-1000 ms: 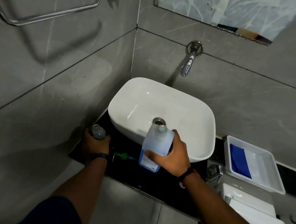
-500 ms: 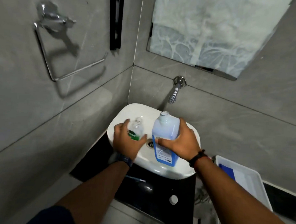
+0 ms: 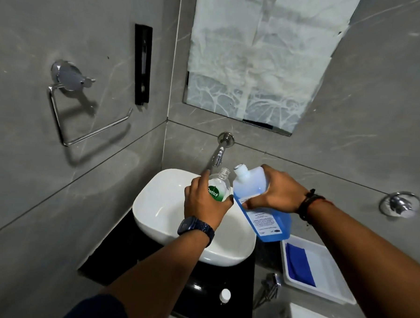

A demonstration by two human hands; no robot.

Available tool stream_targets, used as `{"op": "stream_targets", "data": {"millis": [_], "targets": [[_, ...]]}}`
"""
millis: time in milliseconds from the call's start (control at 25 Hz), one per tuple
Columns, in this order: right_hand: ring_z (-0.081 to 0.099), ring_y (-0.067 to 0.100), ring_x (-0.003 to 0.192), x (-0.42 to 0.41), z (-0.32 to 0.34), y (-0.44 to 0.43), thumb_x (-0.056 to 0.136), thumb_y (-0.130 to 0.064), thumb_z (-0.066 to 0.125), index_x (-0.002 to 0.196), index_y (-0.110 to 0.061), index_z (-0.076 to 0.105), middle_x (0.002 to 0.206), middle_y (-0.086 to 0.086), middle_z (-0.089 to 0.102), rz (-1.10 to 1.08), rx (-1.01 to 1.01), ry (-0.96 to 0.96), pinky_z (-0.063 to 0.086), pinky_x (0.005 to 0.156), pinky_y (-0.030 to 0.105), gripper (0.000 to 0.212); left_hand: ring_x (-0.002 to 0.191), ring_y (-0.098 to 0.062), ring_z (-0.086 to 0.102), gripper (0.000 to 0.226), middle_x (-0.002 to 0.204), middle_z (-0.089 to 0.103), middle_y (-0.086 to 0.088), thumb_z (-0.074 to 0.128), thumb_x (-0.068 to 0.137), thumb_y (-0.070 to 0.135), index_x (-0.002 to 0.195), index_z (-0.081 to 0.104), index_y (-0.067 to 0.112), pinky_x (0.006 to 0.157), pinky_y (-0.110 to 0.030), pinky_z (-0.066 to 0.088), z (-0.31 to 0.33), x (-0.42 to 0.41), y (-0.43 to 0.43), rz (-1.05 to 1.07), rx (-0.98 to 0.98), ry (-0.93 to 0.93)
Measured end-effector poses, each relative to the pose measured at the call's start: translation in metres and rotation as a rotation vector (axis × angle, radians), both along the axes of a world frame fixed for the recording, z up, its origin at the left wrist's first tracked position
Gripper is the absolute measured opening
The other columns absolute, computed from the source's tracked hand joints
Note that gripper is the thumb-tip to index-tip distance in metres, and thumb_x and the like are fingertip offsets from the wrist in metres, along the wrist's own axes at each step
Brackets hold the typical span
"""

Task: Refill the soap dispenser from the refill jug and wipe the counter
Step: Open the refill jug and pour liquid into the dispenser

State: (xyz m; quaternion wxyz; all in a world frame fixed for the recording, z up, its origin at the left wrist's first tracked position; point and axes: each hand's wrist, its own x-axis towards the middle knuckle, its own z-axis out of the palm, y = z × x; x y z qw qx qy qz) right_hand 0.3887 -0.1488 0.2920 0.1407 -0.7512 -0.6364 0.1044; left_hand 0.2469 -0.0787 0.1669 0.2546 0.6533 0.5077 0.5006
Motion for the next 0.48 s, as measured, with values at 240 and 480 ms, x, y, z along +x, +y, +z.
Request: {"op": "stream_targets", "data": {"millis": [240,480], "targets": [[0.061,0.021,0.085,0.004,0.017,-0.004,0.050,-0.056,0.083,0.099,-0.026,0.049,0.098,0.000,0.066,0.015,-0.103,-0.130,0.053,0.074,0.037,0.066,0.102,-0.024,0.052,0.078,0.116,0.057,0.001,0.078,0.053,0.044,0.123,0.045,0.030,0.080,-0.029,0.043,0.006,0.007,-0.007,-0.049,0.006,0.018],[0.062,0.020,0.083,0.006,0.028,-0.005,0.048,-0.060,0.081,0.098,-0.025,0.049,0.096,0.000,0.066,0.031,-0.193,-0.207,0.054,0.075,0.037,0.068,0.105,-0.022,0.057,0.078,0.120,0.056,0.005,0.077,0.055,0.049,0.124,0.045,0.032,0.080,-0.033,0.051,0.008,0.005,-0.010,-0.095,-0.021,0.026]]}}
